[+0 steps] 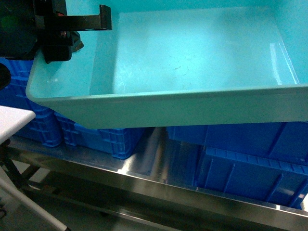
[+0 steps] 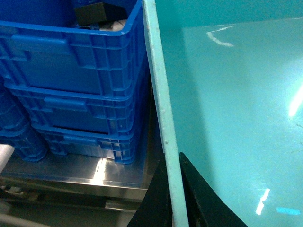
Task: Stack blue boxes stably on right
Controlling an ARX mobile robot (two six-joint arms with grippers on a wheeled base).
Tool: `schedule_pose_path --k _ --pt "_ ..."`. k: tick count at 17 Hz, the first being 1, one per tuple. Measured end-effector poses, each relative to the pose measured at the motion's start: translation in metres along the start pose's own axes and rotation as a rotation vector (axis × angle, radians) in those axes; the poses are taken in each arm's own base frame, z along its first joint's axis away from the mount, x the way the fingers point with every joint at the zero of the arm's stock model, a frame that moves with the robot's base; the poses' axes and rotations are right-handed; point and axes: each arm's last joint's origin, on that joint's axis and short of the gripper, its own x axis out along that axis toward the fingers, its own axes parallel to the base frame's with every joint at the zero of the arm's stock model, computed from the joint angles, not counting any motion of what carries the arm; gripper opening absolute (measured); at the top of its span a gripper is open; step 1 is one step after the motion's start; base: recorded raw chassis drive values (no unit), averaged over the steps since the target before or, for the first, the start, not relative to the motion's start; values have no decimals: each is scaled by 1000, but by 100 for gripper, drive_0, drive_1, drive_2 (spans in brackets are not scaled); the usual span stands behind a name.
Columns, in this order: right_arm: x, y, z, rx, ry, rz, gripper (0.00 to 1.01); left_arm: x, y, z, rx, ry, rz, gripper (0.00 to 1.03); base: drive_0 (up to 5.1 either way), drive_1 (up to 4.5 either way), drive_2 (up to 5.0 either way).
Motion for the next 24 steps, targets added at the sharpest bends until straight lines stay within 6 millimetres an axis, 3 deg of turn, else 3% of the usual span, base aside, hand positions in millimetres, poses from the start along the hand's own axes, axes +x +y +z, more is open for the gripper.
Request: schedule_pose_path --k 3,8,16,24 --pt "0 0 0 0 0 0 7 0 0 0 0 -1 0 2 -168 -168 -168" --pt "0 2 0 -1 -3 6 7 0 2 0 -1 0 4 2 305 -506 -275" --pt "0 0 0 0 -1 0 7 0 0 0 0 -1 -1 2 -166 -166 -166" --pt "-1 0 1 -1 -6 0 7 -1 0 1 -1 -5 -1 2 -13 359 -386"
